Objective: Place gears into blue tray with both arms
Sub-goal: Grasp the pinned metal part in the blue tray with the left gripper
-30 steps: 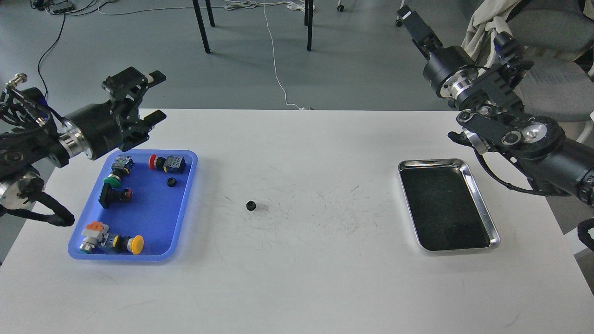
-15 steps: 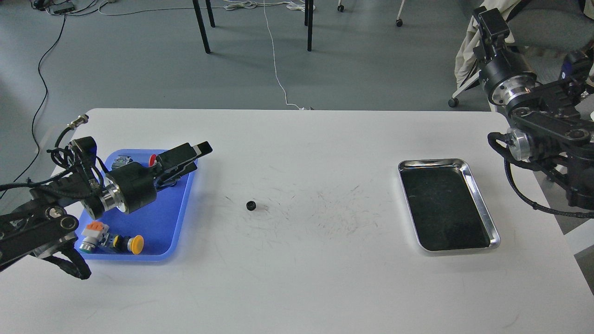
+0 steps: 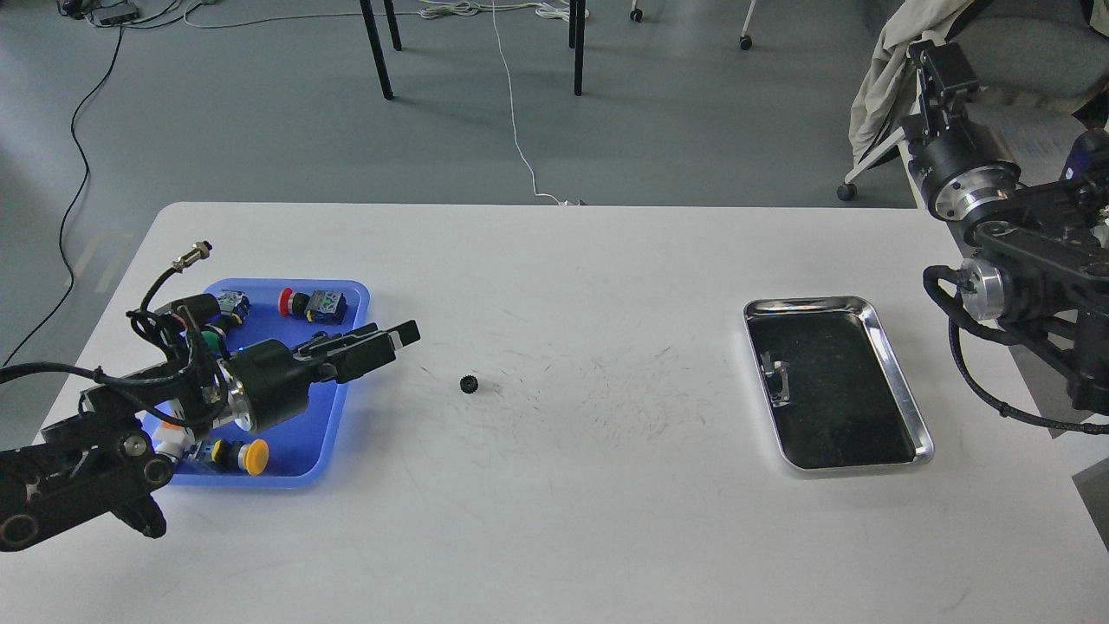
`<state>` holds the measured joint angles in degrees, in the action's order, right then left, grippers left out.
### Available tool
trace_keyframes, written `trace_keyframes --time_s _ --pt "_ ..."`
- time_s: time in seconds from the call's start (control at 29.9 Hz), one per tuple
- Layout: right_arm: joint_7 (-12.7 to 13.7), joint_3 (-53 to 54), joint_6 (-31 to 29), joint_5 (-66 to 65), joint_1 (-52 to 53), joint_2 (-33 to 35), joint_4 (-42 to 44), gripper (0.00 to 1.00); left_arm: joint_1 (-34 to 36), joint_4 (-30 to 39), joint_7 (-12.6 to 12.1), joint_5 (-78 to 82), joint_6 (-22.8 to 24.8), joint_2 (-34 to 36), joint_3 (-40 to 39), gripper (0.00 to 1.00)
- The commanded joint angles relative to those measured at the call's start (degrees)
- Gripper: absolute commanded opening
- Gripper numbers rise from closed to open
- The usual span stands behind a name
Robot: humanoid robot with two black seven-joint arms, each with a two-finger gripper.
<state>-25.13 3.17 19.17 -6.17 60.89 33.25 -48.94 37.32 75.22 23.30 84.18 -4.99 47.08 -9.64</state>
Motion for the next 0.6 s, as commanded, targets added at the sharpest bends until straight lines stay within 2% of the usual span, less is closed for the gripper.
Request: trace_keyframes --time_s 0.0,0.07,0.27,0.33,0.43,0.57 --pt "0.0 -0.2 -0.1 -0.1 0.2 0.2 0.0 0.96 0.7 -3.5 0.0 14.2 0.1 -0.5 0.0 0.81" --pt "0.0 -0.2 -0.1 -0.1 0.4 0.2 0.0 0.96 2.0 -3.6 0.2 20.2 0.2 -0.7 -0.5 0.81" --pt "0.0 -0.4 -0.2 -0.2 0.7 0.2 0.0 0.96 7.5 -3.4 0.7 24.4 0.9 -0.2 -0.2 0.81" --pt "0.0 -0.5 -0.2 -0.2 0.7 0.2 0.0 0.96 11.3 -3.6 1.7 26.0 1.2 -0.1 0.3 0.81" --pt "0.0 -0.6 -0.3 -0.3 0.8 0.2 0.0 0.96 12.9 -4.0 4.6 26.5 3.1 -0.7 1.8 0.81" --pt "0.0 -0.7 -0.4 -0.4 0.9 0.2 0.3 0.96 14.3 -3.3 4.7 27.0 6.0 -2.1 4.0 0.81"
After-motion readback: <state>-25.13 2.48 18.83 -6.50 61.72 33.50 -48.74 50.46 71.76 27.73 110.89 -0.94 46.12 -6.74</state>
